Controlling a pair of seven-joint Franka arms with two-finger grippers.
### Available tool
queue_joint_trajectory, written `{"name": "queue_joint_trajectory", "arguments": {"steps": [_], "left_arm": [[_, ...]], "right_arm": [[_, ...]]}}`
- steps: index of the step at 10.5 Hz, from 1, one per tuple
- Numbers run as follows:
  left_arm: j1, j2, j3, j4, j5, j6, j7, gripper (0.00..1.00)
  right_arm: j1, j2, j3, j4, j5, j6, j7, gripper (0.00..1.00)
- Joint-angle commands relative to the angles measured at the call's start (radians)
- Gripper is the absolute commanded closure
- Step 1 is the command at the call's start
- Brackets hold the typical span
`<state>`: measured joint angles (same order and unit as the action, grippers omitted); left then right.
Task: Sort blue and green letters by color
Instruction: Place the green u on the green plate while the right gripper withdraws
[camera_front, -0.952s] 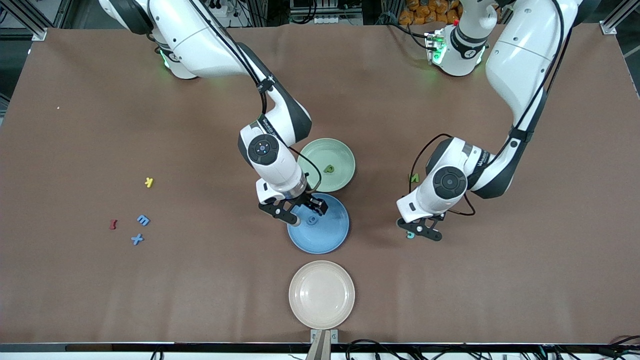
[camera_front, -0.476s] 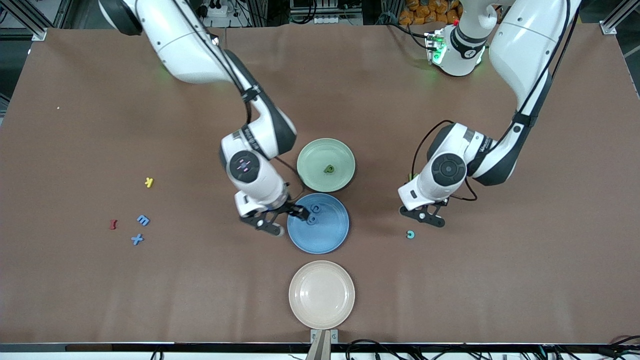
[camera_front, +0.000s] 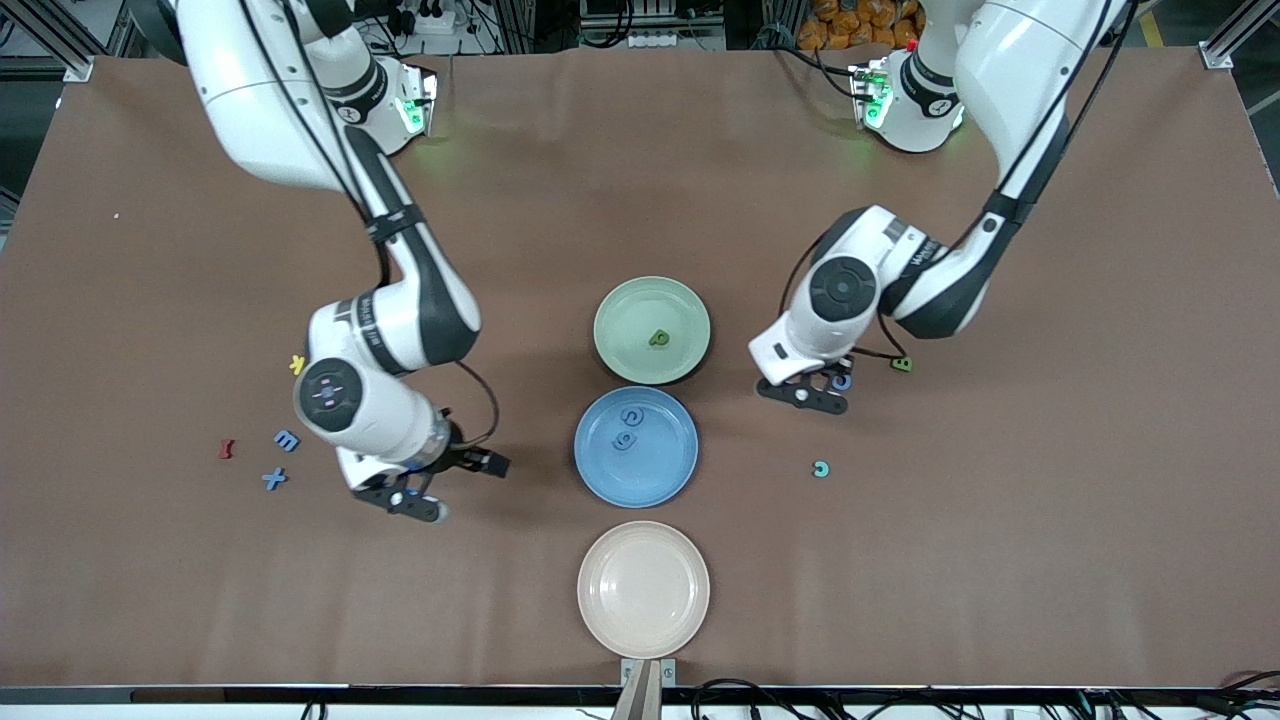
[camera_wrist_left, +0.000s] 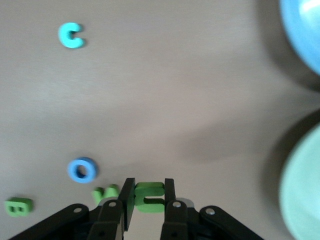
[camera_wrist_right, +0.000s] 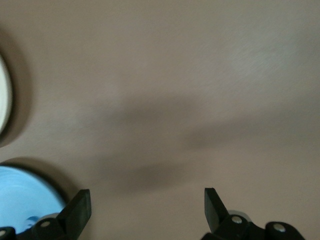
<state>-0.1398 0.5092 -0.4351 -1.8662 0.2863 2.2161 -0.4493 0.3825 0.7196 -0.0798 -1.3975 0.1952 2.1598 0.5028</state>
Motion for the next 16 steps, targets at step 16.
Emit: {"name": "queue_joint_trajectory", "arguments": {"steps": [16], "left_arm": [[-0.294,0.181,-0.011,0.196,-0.015,0.005,-0.673,1.00]], "right_arm": [[-0.415,0.023,-0.026,-0.083,-0.068,0.078,-0.664,0.00]]}}
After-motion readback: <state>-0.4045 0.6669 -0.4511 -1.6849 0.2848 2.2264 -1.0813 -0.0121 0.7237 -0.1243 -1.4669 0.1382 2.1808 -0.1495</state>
